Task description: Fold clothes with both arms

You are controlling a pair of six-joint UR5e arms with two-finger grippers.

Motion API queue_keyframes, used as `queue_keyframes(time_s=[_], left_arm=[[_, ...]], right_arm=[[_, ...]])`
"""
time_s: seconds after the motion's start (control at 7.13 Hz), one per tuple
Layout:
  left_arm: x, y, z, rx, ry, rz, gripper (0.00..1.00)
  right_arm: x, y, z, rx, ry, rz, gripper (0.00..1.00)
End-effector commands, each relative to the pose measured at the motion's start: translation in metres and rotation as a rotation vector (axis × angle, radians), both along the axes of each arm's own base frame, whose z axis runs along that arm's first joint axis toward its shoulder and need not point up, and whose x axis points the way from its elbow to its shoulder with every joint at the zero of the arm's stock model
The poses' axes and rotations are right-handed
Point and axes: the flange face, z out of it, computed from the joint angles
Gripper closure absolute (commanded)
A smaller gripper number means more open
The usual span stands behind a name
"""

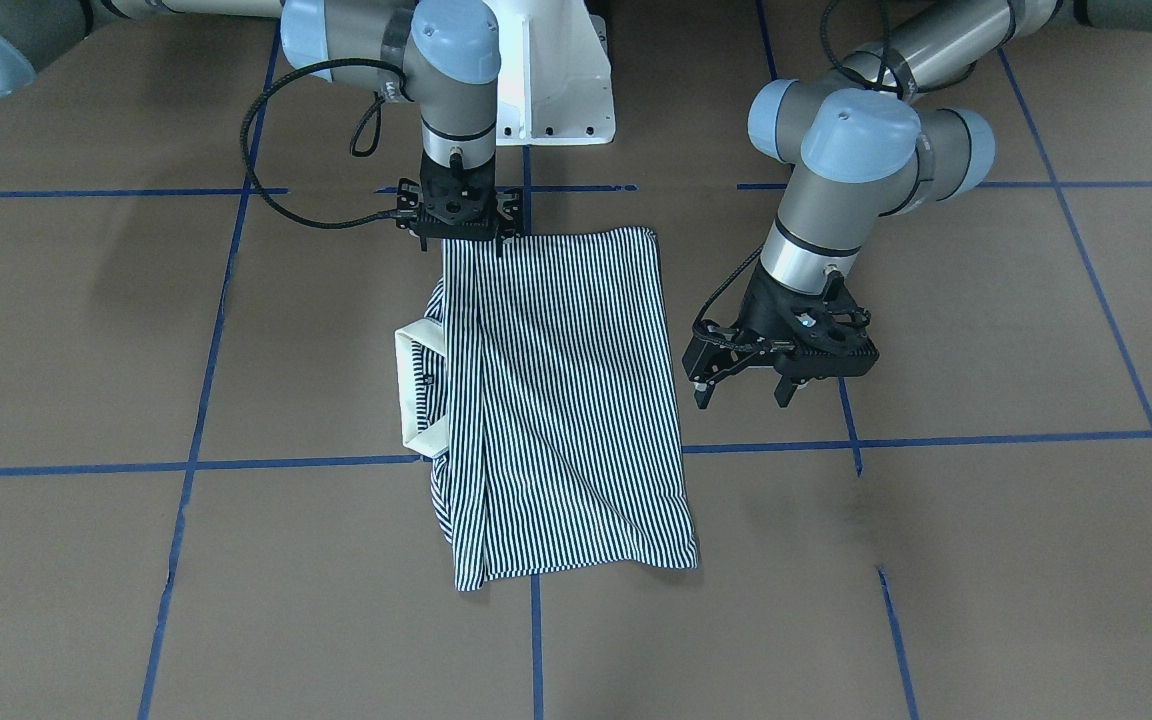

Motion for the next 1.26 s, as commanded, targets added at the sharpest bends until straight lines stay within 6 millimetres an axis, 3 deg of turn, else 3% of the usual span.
queue_keyframes(time_s=[0.0,0.42,1.12], left_arm=[[0.004,0.003,0.002,-0.004,-0.002,0.006,0.0],[0.006,0.005,0.002,-0.007,0.002,0.01,0.0],[0.01,0.005,0.005,-0.008,-0.001,0.015,0.0]], right_arm=[[-0.008,0.009,0.014,0.047,0.073,-0.101,0.0],[-0.021,0.005,0.03,0.072,0.116,-0.161,0.0],[-0.018,0.0,0.041,0.075,0.138,-0.174,0.0]])
